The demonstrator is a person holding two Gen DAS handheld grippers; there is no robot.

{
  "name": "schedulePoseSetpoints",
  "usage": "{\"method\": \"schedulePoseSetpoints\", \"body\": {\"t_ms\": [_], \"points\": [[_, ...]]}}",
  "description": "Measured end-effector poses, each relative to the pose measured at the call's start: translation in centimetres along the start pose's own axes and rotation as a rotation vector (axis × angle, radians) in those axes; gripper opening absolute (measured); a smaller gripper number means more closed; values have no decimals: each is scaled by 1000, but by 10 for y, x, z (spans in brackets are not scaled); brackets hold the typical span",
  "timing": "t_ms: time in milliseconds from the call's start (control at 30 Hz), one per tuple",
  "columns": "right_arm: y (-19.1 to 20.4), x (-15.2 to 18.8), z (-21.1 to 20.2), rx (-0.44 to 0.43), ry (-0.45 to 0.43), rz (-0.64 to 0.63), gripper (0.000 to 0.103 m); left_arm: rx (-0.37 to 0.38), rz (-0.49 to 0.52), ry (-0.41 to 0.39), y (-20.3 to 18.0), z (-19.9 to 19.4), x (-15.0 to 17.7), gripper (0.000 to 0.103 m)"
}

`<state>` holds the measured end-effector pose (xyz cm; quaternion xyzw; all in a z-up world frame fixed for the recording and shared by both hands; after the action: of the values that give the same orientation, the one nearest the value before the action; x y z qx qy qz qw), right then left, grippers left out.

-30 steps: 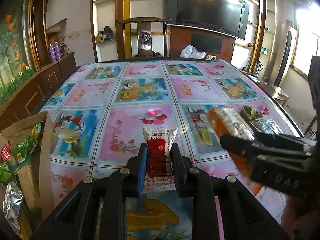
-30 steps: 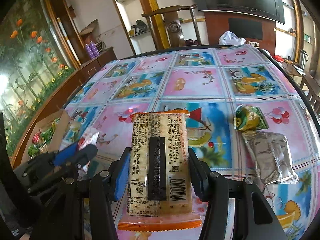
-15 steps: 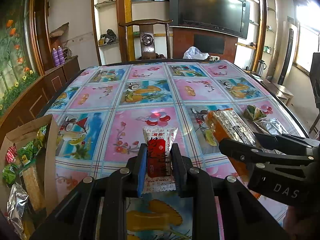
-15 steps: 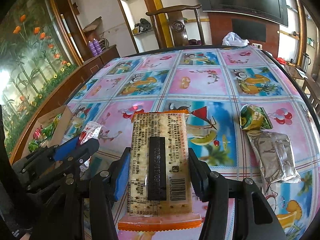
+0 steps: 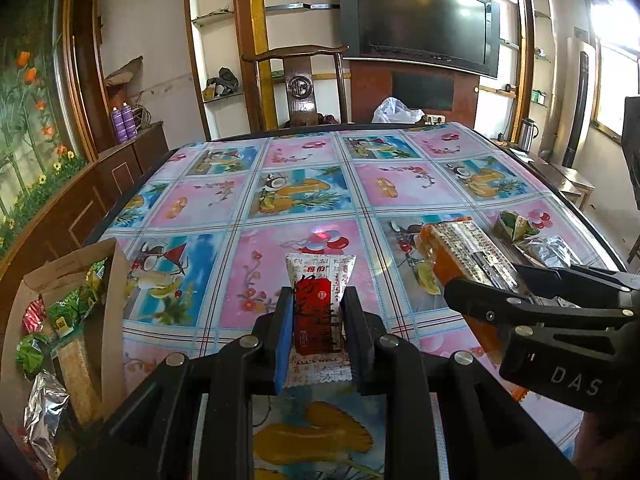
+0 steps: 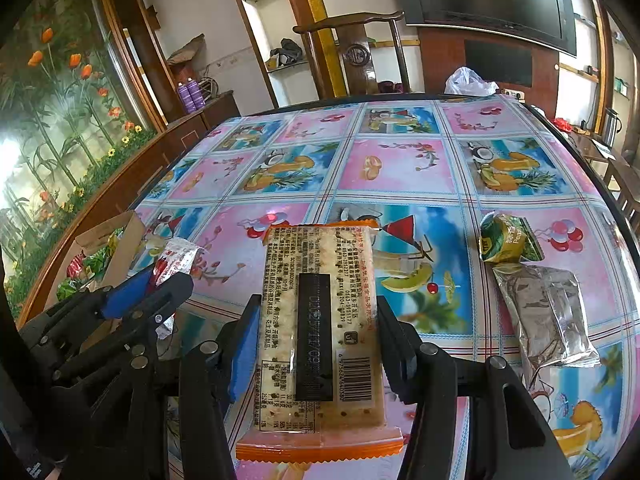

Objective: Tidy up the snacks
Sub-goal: 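Carry the candy packet and cracker pack over the cardboard box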

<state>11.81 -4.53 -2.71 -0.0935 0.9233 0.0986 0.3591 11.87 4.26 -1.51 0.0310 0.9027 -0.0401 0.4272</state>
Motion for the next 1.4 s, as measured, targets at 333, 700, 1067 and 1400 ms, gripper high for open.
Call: {"method": "schedulePoseSetpoints", "body": {"t_ms": [333,700,1067,1400], "points": [[0,0,0,1,-1,0,57,-12,11,-6,-1,-1,0,23],[0,-1,-2,1,-3,-5,57,-18,11,-7,0,-3,-1,23],[-1,-5,-3,1,-9,-3,57,-11,6,-20,4,-8,-3,23],[3,-13,-18,-1,-60,55,57,3,-40,-73,13,-37,-13,23]]}}
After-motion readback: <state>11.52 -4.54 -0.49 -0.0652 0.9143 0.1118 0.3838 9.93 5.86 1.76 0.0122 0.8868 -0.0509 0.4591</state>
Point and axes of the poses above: each gripper's, at about its wrist camera, not at the fingertips, and z roughly the way its jaws point, y to its left, x to its underside, the point moved 10 cm from there along z, roughly the way its jaws point, and after that the axes turned 11 degrees about x, right-handed, at the moved point
